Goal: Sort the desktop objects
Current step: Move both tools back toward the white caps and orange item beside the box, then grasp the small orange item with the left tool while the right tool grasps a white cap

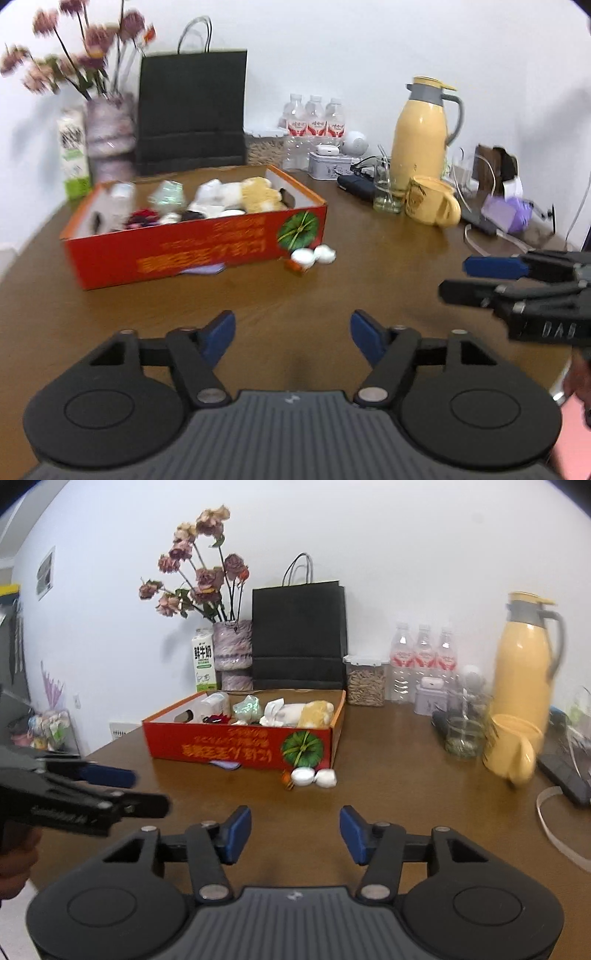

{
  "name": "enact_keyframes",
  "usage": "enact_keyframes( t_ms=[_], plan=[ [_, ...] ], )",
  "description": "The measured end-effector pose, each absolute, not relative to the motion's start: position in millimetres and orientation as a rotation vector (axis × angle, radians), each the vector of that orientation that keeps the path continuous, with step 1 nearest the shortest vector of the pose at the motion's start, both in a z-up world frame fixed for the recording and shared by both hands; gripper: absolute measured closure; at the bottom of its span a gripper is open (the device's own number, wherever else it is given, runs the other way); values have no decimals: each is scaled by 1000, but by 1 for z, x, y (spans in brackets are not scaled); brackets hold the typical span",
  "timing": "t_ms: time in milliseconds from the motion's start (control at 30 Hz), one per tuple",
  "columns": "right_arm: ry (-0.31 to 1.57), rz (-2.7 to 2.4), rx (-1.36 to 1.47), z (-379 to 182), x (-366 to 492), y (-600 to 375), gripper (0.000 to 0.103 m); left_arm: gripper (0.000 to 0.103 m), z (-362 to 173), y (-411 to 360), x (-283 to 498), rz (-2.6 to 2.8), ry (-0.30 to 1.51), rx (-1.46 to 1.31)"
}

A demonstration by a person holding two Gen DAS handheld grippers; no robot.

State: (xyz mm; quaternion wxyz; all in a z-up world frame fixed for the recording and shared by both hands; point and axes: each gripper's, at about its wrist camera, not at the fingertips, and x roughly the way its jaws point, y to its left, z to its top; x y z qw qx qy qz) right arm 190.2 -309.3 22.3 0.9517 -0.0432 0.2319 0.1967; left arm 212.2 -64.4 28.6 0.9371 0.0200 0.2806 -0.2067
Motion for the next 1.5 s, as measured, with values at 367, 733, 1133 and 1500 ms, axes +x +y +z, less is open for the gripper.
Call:
enact_keyframes(
  t_ms=[367,733,1133,1500],
  plan=[
    [628,602,-283,-23,353,-307,53,55,-14,-124,336,-403,679,59],
    [660,679,-222,-44,381,-296,68,80,-29,-126,350,-350,666,51],
    [626,573,-220,-40,346,-289,79,94,-28,-103,318,-345,687,-17],
    [570,485,46,-20,244,-303,79,94,4,-74,249,-308,647,34]
  ],
)
